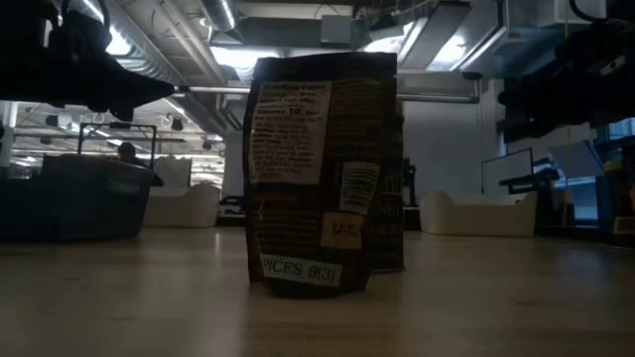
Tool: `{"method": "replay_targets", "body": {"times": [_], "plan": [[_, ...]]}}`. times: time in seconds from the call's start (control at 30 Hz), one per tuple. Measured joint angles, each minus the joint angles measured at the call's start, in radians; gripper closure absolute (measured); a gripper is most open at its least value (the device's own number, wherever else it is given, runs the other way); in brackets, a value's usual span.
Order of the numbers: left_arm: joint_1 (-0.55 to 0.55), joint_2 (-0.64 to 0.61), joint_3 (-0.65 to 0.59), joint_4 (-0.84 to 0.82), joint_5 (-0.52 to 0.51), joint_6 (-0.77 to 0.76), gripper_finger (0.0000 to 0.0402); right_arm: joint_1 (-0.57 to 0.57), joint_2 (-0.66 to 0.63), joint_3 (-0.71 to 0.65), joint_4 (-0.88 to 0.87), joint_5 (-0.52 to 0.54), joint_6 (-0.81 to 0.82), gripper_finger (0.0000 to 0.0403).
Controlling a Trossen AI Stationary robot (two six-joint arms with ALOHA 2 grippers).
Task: Sort spices by type
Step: Put the orange seasoning pack into the top right white bin
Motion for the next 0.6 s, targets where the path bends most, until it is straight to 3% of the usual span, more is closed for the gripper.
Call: {"method": "replay_targets", "body": {"times": [0.43, 0.6], "plan": [[0.0, 0.0, 0.0, 0.009, 0.0, 0.123, 0.0396, 0.0, 0.0, 0.0, 0.0, 0.0, 0.0, 0.0393], [-0.002, 0.0, 0.0, 0.058, -0.003, 0.098, 0.0396, 0.0, 0.0, 0.0, 0.005, 0.0, 0.0, 0.0393]]}}
